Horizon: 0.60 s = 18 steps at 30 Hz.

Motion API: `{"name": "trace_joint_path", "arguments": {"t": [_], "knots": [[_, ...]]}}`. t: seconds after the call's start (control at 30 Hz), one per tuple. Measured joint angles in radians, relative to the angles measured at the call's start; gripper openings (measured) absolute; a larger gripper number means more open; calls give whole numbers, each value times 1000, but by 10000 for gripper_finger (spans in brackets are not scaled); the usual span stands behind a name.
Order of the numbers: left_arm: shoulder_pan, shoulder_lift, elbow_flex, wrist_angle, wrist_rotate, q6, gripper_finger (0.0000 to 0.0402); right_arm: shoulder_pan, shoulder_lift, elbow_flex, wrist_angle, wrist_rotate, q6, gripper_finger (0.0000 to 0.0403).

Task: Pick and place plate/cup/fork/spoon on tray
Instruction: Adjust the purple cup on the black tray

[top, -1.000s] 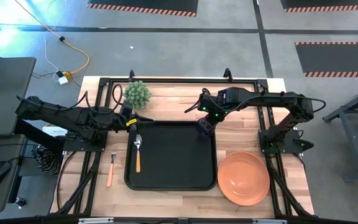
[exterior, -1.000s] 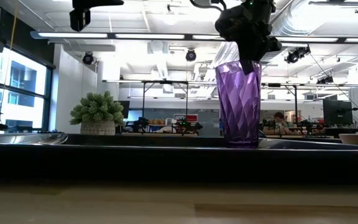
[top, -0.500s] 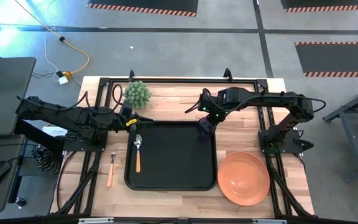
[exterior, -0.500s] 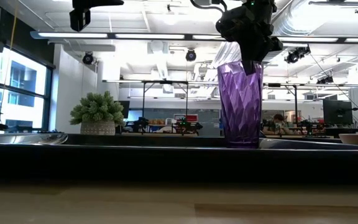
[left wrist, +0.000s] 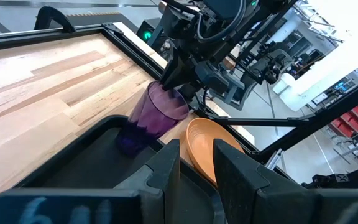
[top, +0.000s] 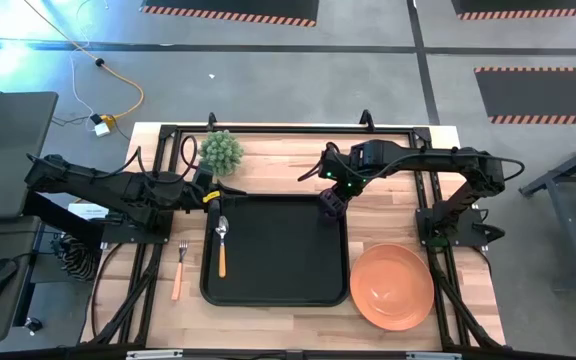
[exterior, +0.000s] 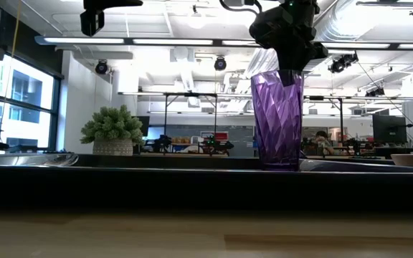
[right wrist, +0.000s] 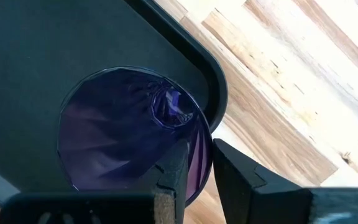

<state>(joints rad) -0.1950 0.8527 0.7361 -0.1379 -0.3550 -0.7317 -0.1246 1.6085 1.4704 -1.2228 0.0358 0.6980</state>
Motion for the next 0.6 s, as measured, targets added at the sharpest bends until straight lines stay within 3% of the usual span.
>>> {"name": "trace_joint_path", "arguments": {"t": [0.6], "knots": [[0,0,0,0,0,0,85,0,0,0,-3,-7,0,67]]}}
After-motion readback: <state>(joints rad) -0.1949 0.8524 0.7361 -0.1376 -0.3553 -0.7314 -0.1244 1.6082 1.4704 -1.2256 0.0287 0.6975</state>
